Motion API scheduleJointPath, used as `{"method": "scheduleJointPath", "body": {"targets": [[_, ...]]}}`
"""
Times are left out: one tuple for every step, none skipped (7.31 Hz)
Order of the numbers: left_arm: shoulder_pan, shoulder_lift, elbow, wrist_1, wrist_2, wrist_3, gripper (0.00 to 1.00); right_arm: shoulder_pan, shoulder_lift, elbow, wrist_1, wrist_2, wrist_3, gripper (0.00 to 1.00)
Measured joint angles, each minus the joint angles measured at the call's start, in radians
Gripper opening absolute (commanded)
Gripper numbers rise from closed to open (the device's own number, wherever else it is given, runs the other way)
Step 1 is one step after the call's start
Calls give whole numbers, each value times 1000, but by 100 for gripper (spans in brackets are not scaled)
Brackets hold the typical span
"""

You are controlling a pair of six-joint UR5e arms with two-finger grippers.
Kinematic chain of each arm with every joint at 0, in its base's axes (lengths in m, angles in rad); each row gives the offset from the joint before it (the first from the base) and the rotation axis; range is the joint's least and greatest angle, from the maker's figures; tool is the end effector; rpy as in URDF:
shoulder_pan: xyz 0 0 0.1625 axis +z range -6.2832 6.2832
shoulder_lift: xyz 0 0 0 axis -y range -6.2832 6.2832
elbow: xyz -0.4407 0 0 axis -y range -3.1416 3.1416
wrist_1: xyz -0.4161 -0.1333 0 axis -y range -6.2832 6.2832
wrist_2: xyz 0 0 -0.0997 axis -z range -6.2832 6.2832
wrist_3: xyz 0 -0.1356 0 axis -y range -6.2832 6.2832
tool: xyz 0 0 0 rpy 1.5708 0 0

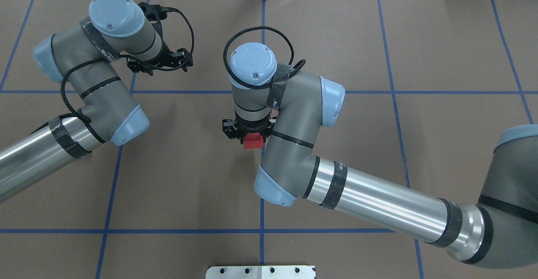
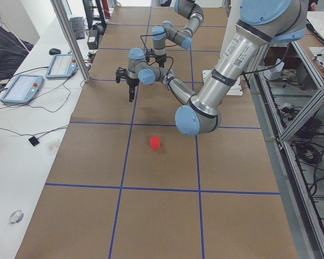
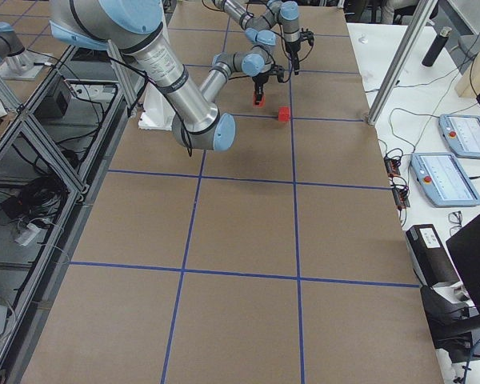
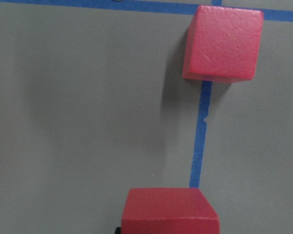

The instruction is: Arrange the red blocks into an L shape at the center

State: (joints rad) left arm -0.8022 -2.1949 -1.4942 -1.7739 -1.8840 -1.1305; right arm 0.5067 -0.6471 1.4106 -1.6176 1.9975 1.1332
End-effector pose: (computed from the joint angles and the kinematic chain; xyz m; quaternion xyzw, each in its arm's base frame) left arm 0.4720 -0.6198 0.3298 0.0928 0.3789 -0.1092 0.9143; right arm -0.6694 -0.4598 0.1681 -0.0207 -0.3955 -0.0426 0.9173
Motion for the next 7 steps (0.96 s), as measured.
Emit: {"method": "scheduleJointPath", "body": {"targets": [[-4,-1,6,-6,-1,0,100,4,-1,-10,4,0,7,0],[-6,-1,8,-8,-1,-3,100,9,-1,-15,7,0,22,0],[-8,-2,9,-8,-1,-5,100,14,-2,-17,8,0,43,0],[-10,-2,9,-8,-1,-5,100,18,-2,-24,10,-1,54,0],[-16,-1,9,-9,-2,-2,99,24,-2,-40,21,-2,59,0],[-29,0,7,-8,-9,15,99,29,-2,-63,51,-5,64,0],[-52,16,-1,-8,-30,61,99,32,-1,-84,78,-6,72,0]]}}
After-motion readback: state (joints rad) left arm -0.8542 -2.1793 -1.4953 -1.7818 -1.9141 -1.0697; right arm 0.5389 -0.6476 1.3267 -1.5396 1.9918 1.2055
